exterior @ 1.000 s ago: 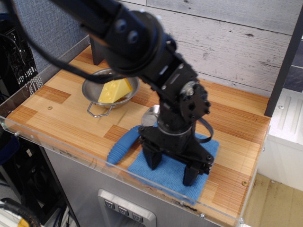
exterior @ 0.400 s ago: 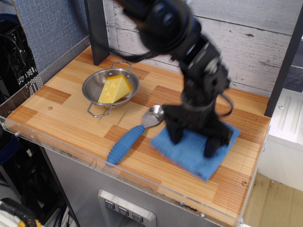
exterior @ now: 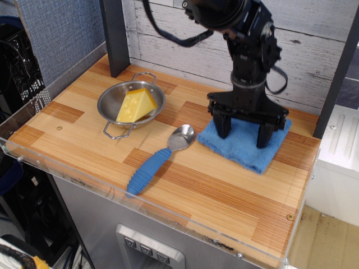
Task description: Slide blue towel to the back then the front of the shelf.
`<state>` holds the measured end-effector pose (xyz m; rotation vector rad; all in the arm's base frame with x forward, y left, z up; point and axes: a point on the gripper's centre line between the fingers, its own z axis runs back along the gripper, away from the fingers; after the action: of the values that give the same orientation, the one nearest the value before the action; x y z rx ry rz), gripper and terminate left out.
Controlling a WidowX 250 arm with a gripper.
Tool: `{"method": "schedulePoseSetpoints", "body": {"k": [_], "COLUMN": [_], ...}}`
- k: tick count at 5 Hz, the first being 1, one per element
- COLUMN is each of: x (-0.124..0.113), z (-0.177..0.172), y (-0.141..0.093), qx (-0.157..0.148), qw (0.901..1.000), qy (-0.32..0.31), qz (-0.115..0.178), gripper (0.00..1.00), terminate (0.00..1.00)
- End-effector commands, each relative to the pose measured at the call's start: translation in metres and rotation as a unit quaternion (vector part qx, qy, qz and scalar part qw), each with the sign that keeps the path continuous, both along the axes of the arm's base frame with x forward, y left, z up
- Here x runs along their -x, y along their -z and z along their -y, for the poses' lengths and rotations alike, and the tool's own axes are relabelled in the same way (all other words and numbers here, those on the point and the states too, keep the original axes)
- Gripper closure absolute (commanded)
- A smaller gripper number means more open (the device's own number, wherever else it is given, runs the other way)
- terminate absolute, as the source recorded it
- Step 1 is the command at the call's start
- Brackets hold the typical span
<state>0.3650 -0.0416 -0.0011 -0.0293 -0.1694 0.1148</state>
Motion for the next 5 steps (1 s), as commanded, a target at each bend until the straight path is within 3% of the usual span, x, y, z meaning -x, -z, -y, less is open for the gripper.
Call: {"method": "schedulePoseSetpoints", "body": {"k": [1,2,3,4,5], "x": [0.045,0.064,0.068,0.056,0.053], "z": [-0.015,-0.006,-0.012,-0.02,-0.026], "y": [0.012,-0.034,-0.078,-0.127,-0.177], "qx": [0.027,0.029,0.029,0.048,0.049], "qw": [0.9961,0.9991,0.998,0.9938,0.9933], "qy": [-0.011,0.017,0.012,0.007,-0.001], "qz": [-0.084,-0.025,0.054,0.101,0.105], "gripper": [0.0,0.0,0.0,0.0,0.0], "terminate": [0.0,0.0,0.0,0.0,0.0]}}
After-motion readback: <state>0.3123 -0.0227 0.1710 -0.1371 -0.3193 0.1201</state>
